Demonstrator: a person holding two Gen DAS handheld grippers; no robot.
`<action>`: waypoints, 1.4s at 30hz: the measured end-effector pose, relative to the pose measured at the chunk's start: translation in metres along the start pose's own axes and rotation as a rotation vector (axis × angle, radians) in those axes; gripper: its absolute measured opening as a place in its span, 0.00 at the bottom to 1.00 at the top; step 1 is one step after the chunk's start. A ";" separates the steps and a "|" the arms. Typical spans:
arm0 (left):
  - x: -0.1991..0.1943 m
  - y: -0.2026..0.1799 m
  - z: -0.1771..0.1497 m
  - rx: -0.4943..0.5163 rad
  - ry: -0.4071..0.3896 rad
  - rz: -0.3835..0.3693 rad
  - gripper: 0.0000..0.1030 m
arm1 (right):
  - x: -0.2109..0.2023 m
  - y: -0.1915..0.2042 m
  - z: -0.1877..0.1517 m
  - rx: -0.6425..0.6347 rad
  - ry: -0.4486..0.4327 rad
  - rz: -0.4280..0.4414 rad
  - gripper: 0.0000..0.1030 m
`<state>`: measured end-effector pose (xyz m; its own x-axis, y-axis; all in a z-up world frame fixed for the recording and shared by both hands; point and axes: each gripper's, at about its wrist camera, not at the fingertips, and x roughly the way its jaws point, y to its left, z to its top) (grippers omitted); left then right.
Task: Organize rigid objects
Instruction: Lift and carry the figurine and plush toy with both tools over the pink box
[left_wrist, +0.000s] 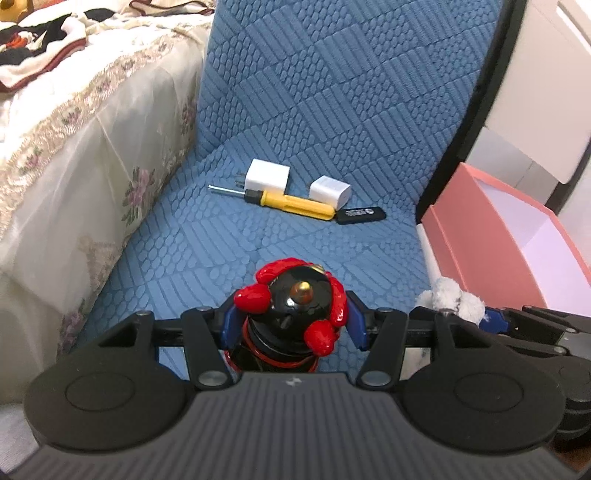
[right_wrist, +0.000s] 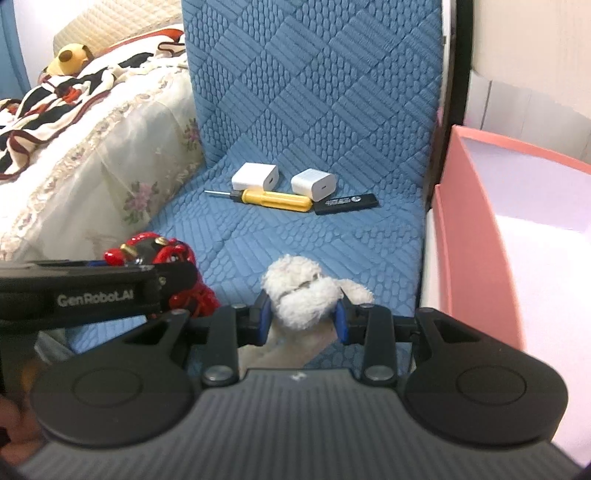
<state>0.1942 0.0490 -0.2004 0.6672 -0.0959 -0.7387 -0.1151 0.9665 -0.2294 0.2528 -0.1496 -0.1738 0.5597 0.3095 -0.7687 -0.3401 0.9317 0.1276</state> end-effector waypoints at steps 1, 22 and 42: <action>-0.005 -0.001 0.000 -0.001 -0.003 -0.004 0.60 | -0.005 0.000 0.000 0.001 -0.002 -0.002 0.35; -0.125 -0.036 0.013 -0.013 -0.105 -0.072 0.60 | -0.125 -0.009 0.021 0.030 -0.132 0.000 0.35; -0.168 -0.100 0.040 -0.004 -0.119 -0.128 0.60 | -0.197 -0.052 0.049 0.047 -0.221 -0.011 0.36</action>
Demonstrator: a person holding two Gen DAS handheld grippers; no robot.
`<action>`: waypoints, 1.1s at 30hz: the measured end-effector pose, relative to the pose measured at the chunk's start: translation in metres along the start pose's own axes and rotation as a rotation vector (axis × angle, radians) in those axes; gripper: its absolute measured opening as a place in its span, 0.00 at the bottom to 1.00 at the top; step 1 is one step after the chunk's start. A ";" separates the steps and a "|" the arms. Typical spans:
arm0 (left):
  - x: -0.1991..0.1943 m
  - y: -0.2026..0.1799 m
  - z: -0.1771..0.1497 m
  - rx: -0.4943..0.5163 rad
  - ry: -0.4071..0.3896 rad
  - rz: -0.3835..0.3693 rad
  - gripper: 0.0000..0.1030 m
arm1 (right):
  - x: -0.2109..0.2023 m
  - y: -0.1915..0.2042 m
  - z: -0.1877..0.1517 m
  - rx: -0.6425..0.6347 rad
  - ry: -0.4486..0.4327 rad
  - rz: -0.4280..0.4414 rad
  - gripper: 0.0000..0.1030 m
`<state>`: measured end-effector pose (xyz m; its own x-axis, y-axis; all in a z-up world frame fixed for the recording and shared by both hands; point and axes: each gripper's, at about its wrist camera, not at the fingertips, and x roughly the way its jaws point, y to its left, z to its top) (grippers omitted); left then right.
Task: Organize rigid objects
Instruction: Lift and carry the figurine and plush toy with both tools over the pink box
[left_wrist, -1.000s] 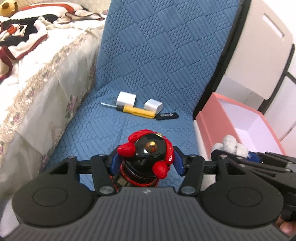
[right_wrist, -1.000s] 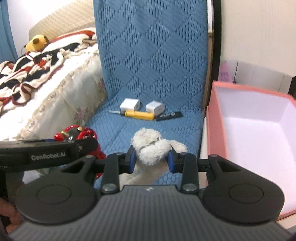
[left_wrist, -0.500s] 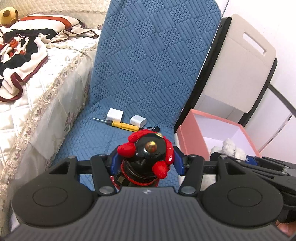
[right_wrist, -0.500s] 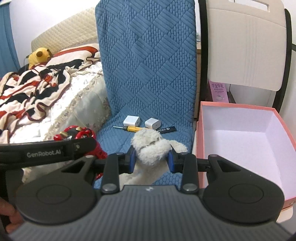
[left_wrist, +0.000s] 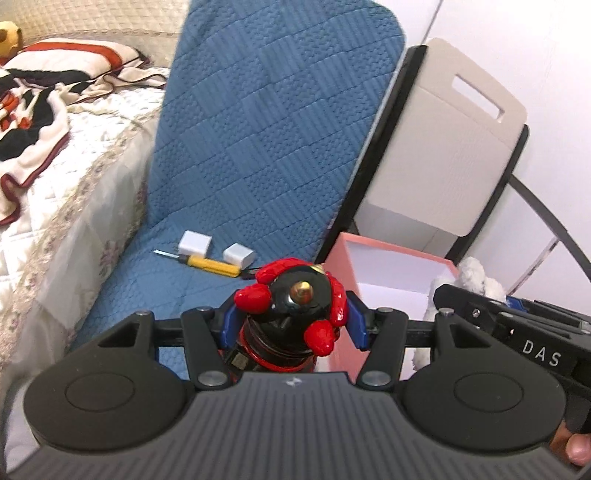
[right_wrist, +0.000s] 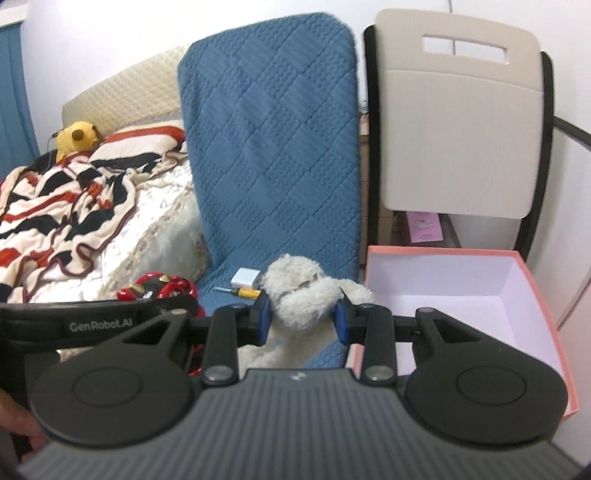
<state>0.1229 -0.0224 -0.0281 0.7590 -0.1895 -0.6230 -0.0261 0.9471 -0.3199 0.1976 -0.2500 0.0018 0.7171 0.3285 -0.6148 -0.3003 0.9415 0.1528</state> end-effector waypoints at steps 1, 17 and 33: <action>0.001 -0.006 0.002 0.010 -0.001 -0.005 0.60 | -0.003 -0.004 0.002 0.004 -0.004 -0.005 0.36; 0.036 -0.105 0.020 0.119 0.022 -0.115 0.60 | -0.034 -0.079 0.009 0.075 -0.051 -0.119 0.36; 0.143 -0.164 -0.015 0.142 0.180 -0.148 0.60 | 0.005 -0.170 -0.032 0.185 0.102 -0.205 0.36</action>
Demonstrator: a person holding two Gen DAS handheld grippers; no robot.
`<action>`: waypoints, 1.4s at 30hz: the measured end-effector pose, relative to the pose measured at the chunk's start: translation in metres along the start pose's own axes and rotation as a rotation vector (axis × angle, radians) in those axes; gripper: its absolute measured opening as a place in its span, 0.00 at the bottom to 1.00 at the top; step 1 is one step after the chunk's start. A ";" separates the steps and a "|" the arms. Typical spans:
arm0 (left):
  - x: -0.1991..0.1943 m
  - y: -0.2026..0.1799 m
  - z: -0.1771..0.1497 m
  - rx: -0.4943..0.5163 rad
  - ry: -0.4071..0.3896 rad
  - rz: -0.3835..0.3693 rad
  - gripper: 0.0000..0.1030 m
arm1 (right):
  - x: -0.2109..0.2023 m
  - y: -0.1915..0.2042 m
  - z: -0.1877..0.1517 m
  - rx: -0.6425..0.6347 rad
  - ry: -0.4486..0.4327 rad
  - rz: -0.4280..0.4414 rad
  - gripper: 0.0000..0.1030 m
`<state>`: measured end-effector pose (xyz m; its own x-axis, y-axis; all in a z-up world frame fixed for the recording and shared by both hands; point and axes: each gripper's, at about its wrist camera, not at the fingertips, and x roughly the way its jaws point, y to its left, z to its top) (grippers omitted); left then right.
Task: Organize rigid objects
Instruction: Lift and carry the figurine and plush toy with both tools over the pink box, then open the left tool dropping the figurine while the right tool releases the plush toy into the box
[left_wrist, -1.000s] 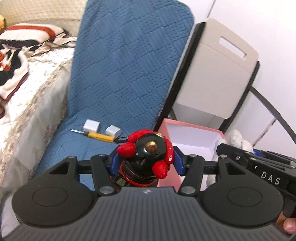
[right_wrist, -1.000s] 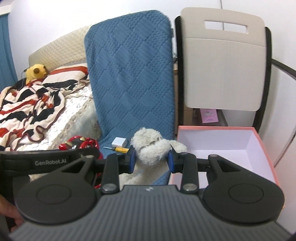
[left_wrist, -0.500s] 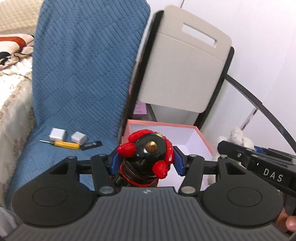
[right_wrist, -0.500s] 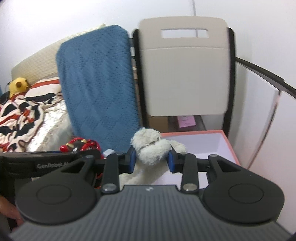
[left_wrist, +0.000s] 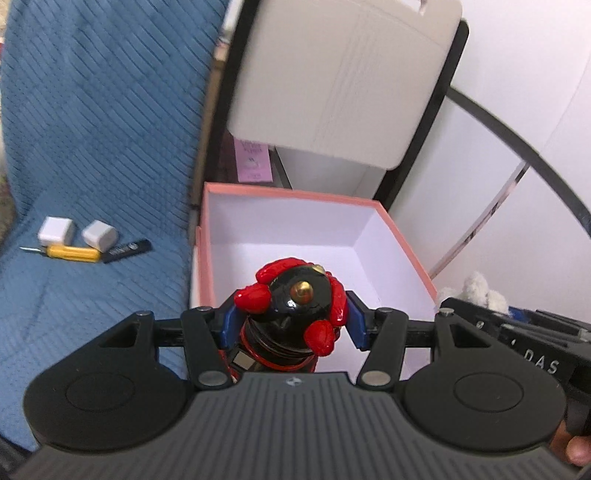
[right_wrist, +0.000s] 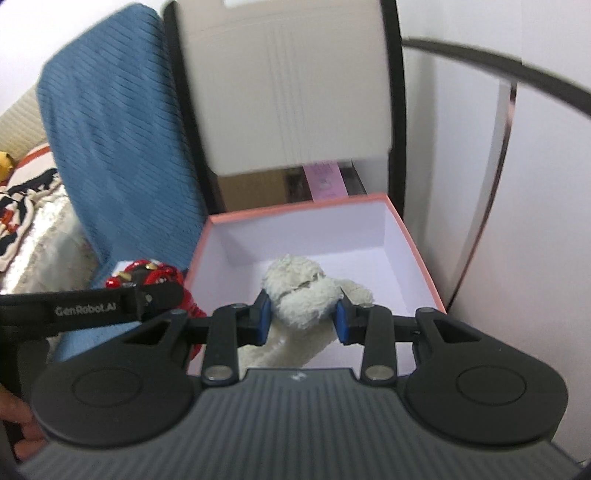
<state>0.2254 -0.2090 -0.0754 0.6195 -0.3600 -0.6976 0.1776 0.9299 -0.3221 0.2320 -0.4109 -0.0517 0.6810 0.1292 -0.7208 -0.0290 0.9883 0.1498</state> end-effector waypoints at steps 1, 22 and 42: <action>0.009 -0.002 -0.001 0.000 0.012 -0.003 0.60 | 0.006 -0.004 -0.001 0.004 0.011 -0.001 0.36; 0.120 -0.023 -0.006 0.033 0.173 0.029 0.60 | 0.115 -0.065 -0.029 0.072 0.188 0.000 0.36; 0.106 -0.020 -0.005 0.041 0.158 0.019 0.62 | 0.116 -0.064 -0.028 0.102 0.197 -0.030 0.45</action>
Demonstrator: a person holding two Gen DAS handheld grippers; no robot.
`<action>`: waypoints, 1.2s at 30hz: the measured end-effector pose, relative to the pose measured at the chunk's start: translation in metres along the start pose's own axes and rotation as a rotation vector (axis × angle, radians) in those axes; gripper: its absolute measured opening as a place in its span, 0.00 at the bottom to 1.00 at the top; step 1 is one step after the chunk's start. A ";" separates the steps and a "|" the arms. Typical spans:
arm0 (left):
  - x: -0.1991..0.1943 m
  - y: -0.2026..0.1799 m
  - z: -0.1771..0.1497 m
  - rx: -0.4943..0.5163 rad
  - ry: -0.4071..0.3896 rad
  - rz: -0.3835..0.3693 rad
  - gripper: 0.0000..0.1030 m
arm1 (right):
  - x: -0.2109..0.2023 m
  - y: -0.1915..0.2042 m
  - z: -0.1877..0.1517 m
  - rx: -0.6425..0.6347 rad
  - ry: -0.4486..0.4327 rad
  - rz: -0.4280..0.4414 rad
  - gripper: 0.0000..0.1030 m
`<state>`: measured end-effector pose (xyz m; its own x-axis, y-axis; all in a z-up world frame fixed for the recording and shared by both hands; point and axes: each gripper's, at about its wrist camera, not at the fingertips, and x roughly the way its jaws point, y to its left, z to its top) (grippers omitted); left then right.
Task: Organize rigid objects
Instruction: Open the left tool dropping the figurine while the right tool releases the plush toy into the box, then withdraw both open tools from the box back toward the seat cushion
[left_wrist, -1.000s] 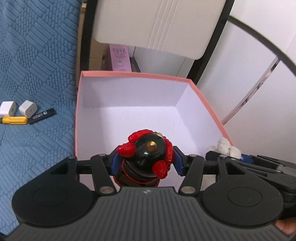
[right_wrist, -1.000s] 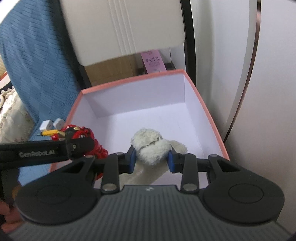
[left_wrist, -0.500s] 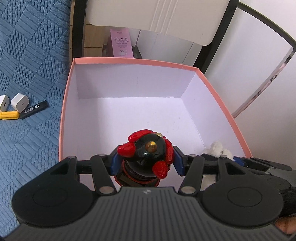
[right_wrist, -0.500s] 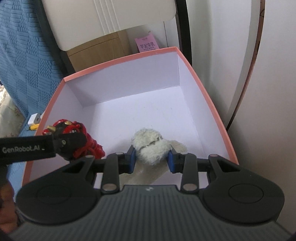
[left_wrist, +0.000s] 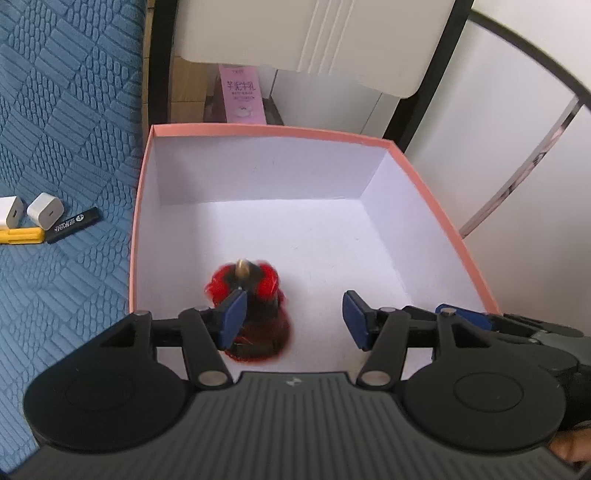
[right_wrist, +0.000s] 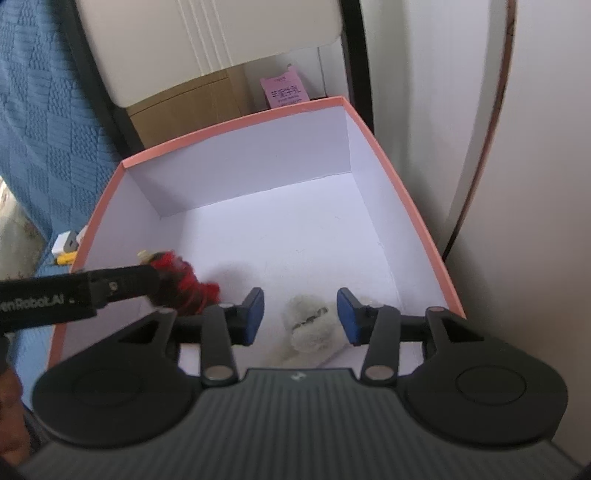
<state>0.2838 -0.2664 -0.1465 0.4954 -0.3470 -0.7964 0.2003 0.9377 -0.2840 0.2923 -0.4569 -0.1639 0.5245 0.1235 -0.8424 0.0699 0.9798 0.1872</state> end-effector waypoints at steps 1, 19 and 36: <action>-0.003 0.000 0.000 -0.004 -0.004 -0.002 0.62 | -0.003 0.000 0.000 0.001 -0.005 -0.001 0.45; -0.107 0.022 -0.012 -0.014 -0.134 0.015 0.62 | -0.080 0.046 -0.004 -0.051 -0.095 0.017 0.45; -0.228 0.067 -0.033 -0.039 -0.297 0.049 0.62 | -0.153 0.112 -0.025 -0.115 -0.196 0.073 0.45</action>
<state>0.1561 -0.1239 -0.0021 0.7300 -0.2860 -0.6207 0.1398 0.9515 -0.2740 0.1982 -0.3620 -0.0267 0.6803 0.1724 -0.7123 -0.0651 0.9823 0.1756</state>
